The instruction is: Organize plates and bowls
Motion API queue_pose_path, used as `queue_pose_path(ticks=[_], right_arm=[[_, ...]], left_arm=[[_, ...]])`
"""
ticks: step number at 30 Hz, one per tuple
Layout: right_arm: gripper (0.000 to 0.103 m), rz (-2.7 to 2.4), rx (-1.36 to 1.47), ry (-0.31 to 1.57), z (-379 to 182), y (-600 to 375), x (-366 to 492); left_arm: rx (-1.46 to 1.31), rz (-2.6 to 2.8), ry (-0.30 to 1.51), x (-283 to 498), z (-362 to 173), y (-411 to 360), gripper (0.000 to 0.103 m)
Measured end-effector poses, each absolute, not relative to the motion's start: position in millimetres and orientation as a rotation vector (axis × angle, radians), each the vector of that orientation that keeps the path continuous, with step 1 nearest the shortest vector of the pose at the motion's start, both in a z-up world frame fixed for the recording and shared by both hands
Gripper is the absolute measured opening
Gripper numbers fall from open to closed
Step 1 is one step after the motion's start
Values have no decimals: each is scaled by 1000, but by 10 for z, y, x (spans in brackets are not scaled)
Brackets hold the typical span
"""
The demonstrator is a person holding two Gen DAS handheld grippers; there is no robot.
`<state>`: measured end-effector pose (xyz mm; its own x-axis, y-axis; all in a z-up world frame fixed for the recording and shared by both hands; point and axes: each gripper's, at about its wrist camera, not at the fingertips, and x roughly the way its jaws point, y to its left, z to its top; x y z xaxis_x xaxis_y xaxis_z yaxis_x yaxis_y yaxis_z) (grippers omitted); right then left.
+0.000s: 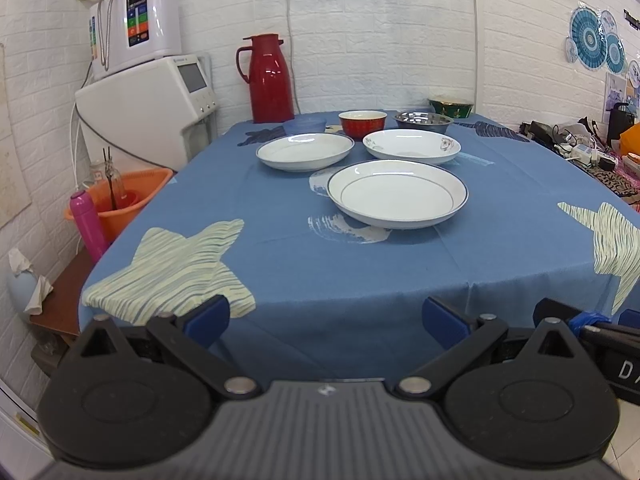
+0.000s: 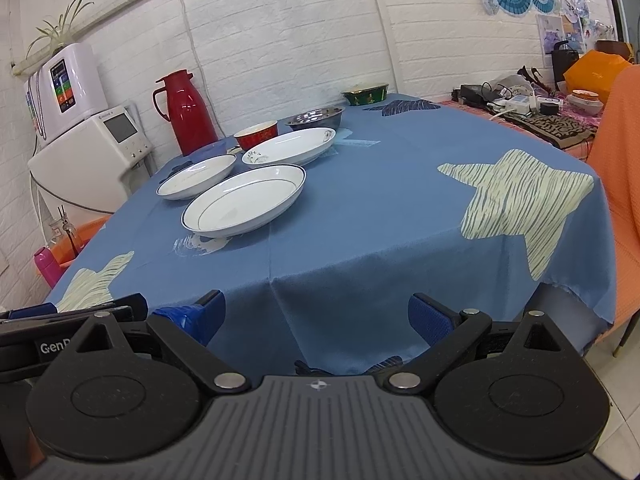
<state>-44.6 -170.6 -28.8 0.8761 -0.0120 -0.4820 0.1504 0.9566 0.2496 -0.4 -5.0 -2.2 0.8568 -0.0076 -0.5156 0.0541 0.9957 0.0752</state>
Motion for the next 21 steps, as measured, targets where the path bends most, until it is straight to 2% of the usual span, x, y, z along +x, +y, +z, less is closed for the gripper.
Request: queue_pose_path(ticks=[12,21], right_arm=[[86,-89,282,505,-333,-1720,-427],[86,-123,305,553,-425,-1849,-334]], left_arm=[[94,-30,565,58,-93,-75,102],[101,-20,630,392,-121,-87,102]])
